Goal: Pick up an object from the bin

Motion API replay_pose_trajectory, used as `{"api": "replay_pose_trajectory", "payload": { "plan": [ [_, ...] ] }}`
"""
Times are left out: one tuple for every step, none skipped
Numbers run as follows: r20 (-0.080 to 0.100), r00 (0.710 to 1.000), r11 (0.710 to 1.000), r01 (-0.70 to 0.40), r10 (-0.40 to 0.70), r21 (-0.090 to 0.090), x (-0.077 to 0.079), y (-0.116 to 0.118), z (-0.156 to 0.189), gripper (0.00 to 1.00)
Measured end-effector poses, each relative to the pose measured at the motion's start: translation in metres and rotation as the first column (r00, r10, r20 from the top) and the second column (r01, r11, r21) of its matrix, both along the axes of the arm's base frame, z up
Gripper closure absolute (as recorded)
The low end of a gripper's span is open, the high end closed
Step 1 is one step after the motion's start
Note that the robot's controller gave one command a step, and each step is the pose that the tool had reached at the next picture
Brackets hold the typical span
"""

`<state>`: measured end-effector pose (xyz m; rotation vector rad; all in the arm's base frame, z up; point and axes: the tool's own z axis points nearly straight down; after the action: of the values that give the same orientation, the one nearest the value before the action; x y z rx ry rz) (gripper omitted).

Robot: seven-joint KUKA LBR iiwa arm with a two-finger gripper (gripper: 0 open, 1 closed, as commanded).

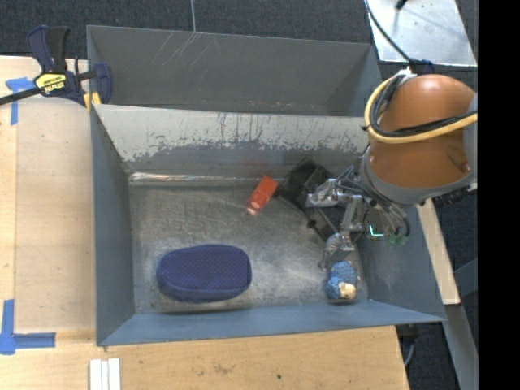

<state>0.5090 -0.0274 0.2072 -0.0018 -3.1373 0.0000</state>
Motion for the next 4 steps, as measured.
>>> {"api": "replay_pose_trajectory", "payload": {
  "plan": [
    [0.013,0.951,0.951,0.31,-0.31,0.002,0.07,-0.041,-0.076,0.0],
    [0.031,0.962,0.962,0.273,-0.273,0.004,0.08,-0.035,-0.088,0.0],
    [0.035,0.962,0.963,0.27,-0.27,0.011,0.083,-0.031,-0.086,1.0],
    [0.013,0.967,0.967,0.253,-0.253,0.002,0.082,-0.021,-0.057,1.0]
  ]
}}
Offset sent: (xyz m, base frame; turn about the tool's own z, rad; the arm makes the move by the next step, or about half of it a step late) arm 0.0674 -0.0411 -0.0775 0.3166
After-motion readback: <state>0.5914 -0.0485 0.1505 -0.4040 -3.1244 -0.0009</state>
